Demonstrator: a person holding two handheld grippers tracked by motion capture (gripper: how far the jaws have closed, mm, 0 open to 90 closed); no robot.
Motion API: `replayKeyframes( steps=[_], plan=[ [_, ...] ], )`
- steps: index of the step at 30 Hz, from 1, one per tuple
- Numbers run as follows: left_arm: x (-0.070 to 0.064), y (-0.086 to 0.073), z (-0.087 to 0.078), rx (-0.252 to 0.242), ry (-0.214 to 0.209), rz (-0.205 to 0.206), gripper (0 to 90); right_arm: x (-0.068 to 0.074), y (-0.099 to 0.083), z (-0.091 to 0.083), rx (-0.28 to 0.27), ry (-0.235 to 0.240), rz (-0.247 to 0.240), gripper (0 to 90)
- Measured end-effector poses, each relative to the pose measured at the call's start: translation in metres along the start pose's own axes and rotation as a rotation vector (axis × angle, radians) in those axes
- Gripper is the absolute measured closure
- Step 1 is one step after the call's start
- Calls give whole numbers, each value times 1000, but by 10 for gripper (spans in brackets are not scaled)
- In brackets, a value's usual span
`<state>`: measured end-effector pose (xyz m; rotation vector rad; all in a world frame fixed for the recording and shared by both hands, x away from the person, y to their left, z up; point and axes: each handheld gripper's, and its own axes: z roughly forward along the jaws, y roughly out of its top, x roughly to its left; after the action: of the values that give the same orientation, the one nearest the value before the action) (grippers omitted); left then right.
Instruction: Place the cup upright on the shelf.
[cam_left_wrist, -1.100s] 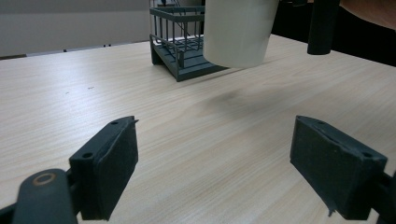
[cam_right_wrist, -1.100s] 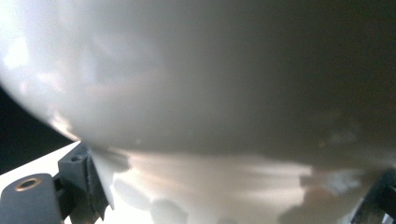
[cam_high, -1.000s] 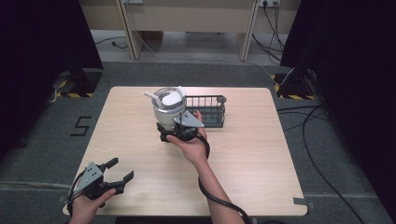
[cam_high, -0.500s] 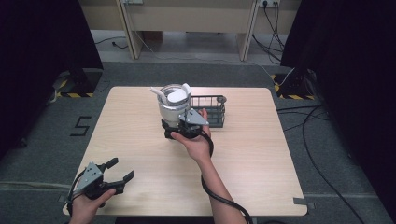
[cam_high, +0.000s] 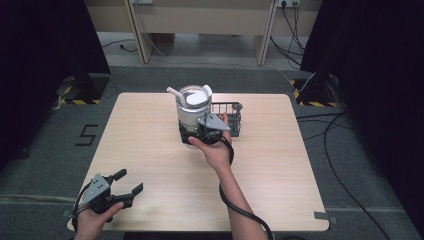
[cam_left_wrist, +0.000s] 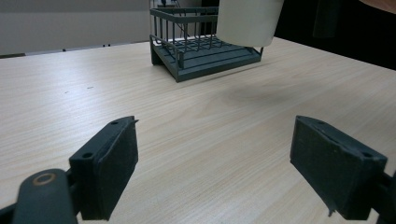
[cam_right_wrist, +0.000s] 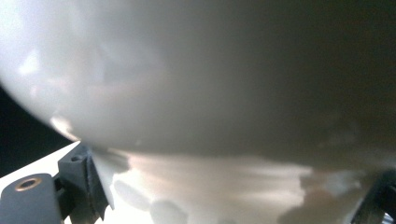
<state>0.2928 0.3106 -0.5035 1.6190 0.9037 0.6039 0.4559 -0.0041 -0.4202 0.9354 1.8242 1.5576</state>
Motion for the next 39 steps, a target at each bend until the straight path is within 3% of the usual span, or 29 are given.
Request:
replayKeyframes(
  steps=[9, 27, 39],
  plan=[
    [0, 0, 0, 0, 0, 1, 146, -14, 8, -3, -13, -36, 17, 111],
    [0, 0, 0, 0, 2, 1, 146, -32, 22, -3, -23, -82, 3, 111],
    [0, 0, 0, -1, 3, -4, 146, -46, 30, -1, -32, -117, 26, 111]
  ],
)
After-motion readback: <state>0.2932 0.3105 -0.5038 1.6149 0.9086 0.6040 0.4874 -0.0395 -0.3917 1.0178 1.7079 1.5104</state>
